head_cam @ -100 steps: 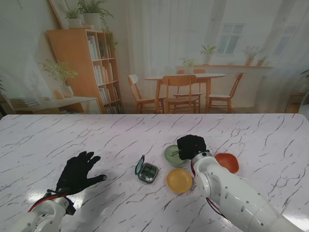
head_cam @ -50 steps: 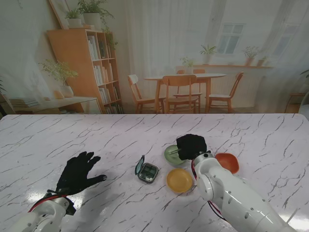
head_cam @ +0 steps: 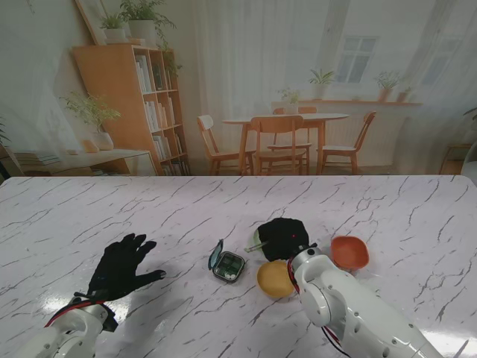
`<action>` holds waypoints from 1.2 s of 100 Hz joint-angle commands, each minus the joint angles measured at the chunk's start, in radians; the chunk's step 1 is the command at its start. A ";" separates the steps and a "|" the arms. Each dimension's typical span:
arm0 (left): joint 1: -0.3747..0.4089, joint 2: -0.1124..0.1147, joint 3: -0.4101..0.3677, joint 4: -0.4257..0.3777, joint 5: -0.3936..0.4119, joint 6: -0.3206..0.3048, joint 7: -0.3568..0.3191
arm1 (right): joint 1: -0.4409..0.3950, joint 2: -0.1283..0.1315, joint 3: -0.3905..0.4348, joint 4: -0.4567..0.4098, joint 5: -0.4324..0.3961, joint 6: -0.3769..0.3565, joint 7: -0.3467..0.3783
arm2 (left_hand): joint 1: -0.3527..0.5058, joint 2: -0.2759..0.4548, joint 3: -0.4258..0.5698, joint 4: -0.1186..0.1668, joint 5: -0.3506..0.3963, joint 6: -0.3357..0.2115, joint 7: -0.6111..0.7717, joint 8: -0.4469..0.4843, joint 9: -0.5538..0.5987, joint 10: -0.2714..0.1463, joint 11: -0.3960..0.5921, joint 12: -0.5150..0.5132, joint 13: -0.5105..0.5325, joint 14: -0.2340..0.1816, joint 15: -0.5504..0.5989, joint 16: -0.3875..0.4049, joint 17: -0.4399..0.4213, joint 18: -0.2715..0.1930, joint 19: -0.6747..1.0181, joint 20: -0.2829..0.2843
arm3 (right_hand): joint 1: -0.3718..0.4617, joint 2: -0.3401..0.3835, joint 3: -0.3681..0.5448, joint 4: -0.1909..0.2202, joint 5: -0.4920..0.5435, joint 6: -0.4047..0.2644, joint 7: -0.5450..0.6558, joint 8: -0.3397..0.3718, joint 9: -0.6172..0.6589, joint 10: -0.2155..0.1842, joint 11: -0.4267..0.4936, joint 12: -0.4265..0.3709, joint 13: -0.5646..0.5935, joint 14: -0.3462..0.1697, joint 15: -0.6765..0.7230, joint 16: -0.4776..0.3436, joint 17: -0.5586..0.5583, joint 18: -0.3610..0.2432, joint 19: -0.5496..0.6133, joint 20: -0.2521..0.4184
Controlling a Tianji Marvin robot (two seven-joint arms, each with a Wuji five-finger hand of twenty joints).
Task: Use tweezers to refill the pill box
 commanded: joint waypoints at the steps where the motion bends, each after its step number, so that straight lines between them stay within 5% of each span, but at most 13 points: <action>1: 0.007 -0.004 0.002 0.003 -0.001 -0.027 -0.008 | -0.007 -0.012 -0.019 -0.003 0.007 -0.009 -0.001 | -0.005 0.018 -0.019 0.014 0.004 0.012 0.002 -0.012 -0.007 -0.003 0.004 -0.001 -0.023 -0.021 0.010 -0.008 -0.005 -0.026 0.018 0.010 | 0.051 0.062 0.022 0.040 0.091 -0.080 0.105 0.042 -0.007 0.046 0.005 -0.013 -0.002 -0.103 0.038 0.012 0.013 -0.615 0.135 0.016; 30: 0.008 -0.004 0.000 0.005 0.001 -0.029 -0.004 | 0.016 -0.022 -0.061 0.014 0.046 -0.003 0.003 | -0.005 0.019 -0.018 0.014 0.004 0.012 0.002 -0.012 -0.008 -0.004 0.003 -0.001 -0.023 -0.020 0.009 -0.009 -0.004 -0.027 0.017 0.010 | 0.067 0.081 -0.016 0.031 0.080 -0.082 0.092 0.017 -0.011 0.052 -0.015 -0.031 -0.006 -0.097 0.022 0.005 0.010 -0.615 0.126 0.012; 62: 0.005 -0.004 0.003 0.012 -0.004 -0.035 0.001 | 0.007 -0.004 -0.052 -0.025 0.040 0.005 0.097 | -0.005 0.025 -0.019 0.014 0.006 0.010 0.003 -0.012 -0.007 -0.005 0.004 -0.001 -0.023 -0.021 0.010 -0.009 -0.002 -0.029 0.018 0.010 | 0.079 0.105 -0.062 0.027 0.050 -0.076 0.076 -0.018 -0.038 0.052 -0.042 -0.045 -0.036 -0.083 -0.012 -0.002 -0.020 -0.591 0.092 0.006; 120: 0.010 -0.007 0.000 0.014 -0.014 -0.034 0.007 | 0.007 -0.001 -0.042 -0.035 0.067 -0.008 0.135 | 0.000 0.030 -0.018 0.013 0.019 0.010 0.007 -0.011 0.001 -0.003 0.008 -0.002 -0.019 -0.022 0.017 -0.008 0.002 -0.034 0.023 0.013 | 0.050 0.041 -0.063 0.011 -0.008 -0.040 0.045 -0.063 -0.084 0.073 -0.085 -0.054 -0.071 -0.079 -0.038 0.000 -0.049 -0.579 0.067 0.012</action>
